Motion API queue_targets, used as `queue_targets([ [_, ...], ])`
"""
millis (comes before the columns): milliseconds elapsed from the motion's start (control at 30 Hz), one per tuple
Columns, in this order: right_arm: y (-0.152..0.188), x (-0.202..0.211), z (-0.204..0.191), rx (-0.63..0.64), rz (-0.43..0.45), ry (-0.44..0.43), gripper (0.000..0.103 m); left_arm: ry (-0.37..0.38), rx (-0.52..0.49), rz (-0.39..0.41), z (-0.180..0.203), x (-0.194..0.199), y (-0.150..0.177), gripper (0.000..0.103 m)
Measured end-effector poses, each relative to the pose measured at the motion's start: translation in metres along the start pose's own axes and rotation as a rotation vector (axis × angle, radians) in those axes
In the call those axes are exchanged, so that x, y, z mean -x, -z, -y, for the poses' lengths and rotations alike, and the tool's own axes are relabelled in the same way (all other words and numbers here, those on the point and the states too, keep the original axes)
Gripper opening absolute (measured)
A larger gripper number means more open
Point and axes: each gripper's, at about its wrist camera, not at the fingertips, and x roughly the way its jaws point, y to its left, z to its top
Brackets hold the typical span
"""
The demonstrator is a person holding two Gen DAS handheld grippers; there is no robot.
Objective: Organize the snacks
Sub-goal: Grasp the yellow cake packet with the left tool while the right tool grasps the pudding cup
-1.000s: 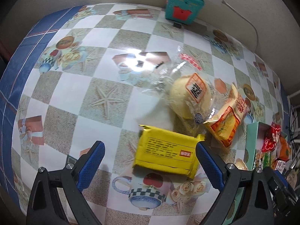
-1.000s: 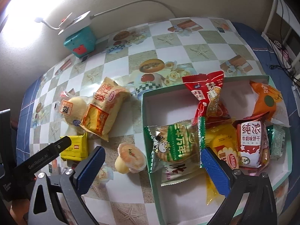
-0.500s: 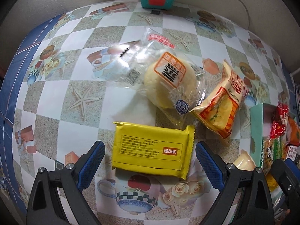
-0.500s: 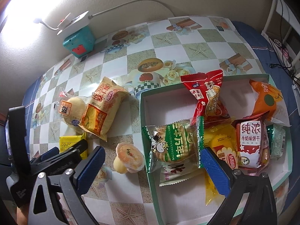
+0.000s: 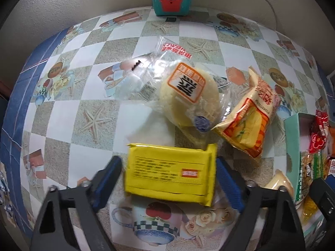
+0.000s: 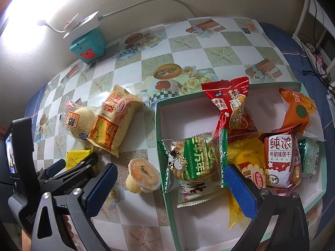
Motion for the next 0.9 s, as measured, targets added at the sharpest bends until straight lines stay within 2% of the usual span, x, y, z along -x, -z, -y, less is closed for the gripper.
queue_targets([
  [400, 0.001, -0.002, 0.000, 0.005, -0.002, -0.003, 0.103, 0.000, 0.011, 0.015, -0.006, 0.012, 0.001, 0.074],
  [767, 0.001, -0.003, -0.001, 0.011, 0.001, -0.020, 0.103, 0.019, 0.070, 0.007, -0.036, 0.012, 0.010, 0.073],
  [900, 0.002, 0.000, -0.010, 0.053, 0.018, -0.044, 0.102, 0.019, 0.101, -0.009, -0.051, 0.012, 0.014, 0.073],
])
